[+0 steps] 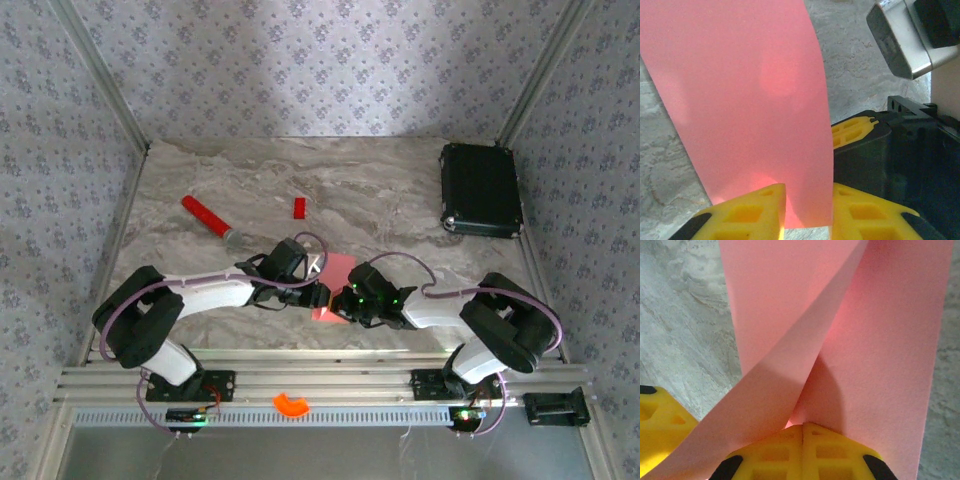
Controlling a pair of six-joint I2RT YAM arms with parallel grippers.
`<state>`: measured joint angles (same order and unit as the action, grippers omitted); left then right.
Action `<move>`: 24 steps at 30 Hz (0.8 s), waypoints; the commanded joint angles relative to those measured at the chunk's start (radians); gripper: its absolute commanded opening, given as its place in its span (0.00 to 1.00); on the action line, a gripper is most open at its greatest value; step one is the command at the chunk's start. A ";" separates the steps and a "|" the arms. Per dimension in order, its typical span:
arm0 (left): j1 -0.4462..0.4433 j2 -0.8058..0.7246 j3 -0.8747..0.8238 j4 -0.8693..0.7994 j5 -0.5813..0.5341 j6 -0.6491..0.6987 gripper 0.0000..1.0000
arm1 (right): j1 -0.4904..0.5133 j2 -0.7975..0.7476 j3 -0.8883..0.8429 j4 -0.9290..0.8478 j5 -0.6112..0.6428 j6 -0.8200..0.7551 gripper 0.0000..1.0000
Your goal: Fold a paper plane with a square sheet of paper (pick it up from the middle)
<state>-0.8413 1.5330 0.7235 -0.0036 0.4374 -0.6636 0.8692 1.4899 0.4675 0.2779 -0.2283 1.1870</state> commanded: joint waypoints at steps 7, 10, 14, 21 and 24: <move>0.006 0.005 0.005 0.034 -0.004 0.010 0.08 | -0.002 0.000 -0.003 -0.034 0.003 0.006 0.03; 0.007 -0.002 0.007 0.022 -0.016 0.024 0.03 | -0.006 -0.020 -0.003 -0.060 0.005 0.000 0.04; 0.007 -0.001 0.020 -0.008 -0.026 0.044 0.00 | -0.013 -0.062 -0.004 -0.116 0.023 -0.018 0.04; 0.003 0.025 0.033 -0.014 -0.014 0.042 0.00 | -0.032 -0.099 -0.015 -0.223 0.040 -0.056 0.04; -0.004 0.038 0.036 0.002 -0.012 0.017 0.00 | -0.042 -0.114 -0.021 -0.273 0.046 -0.071 0.04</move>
<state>-0.8417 1.5555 0.7296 -0.0029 0.4194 -0.6388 0.8364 1.3979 0.4606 0.1055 -0.2131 1.1511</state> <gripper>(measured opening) 0.044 0.052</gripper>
